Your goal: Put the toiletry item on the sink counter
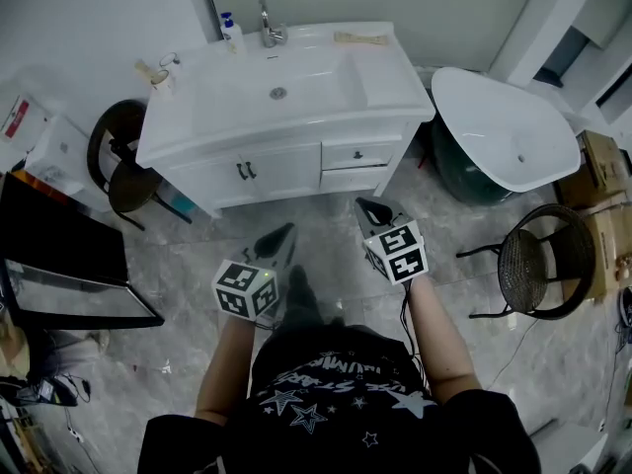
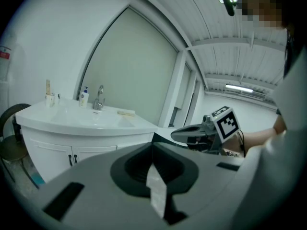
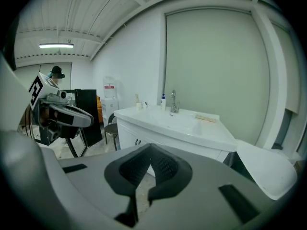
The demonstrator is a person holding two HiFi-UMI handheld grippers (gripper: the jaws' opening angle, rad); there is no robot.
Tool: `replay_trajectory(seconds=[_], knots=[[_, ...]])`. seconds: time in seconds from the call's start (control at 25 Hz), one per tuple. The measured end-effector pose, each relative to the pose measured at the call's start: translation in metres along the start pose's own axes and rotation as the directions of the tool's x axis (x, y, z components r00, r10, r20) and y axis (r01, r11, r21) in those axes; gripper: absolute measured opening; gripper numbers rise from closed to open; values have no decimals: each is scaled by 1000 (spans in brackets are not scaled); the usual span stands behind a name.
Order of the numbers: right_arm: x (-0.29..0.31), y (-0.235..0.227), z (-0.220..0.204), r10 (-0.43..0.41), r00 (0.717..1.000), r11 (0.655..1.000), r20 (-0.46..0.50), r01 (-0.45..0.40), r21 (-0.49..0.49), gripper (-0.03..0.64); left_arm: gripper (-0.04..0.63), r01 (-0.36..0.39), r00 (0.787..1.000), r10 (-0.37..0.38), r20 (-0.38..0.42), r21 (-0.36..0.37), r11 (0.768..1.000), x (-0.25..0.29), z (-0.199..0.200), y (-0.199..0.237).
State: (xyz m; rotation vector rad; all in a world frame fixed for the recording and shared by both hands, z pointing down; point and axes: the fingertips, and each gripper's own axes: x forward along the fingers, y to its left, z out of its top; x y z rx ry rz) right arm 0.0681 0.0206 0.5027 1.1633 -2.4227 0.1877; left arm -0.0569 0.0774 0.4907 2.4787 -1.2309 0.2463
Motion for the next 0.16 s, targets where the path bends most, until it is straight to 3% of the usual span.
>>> replay_trajectory(seconds=[0.16], knots=[[-10,6,-7,7,1000,1000,1,-7,9,14,20,0,1000,0,4,2,1000,-5,-4,-10]])
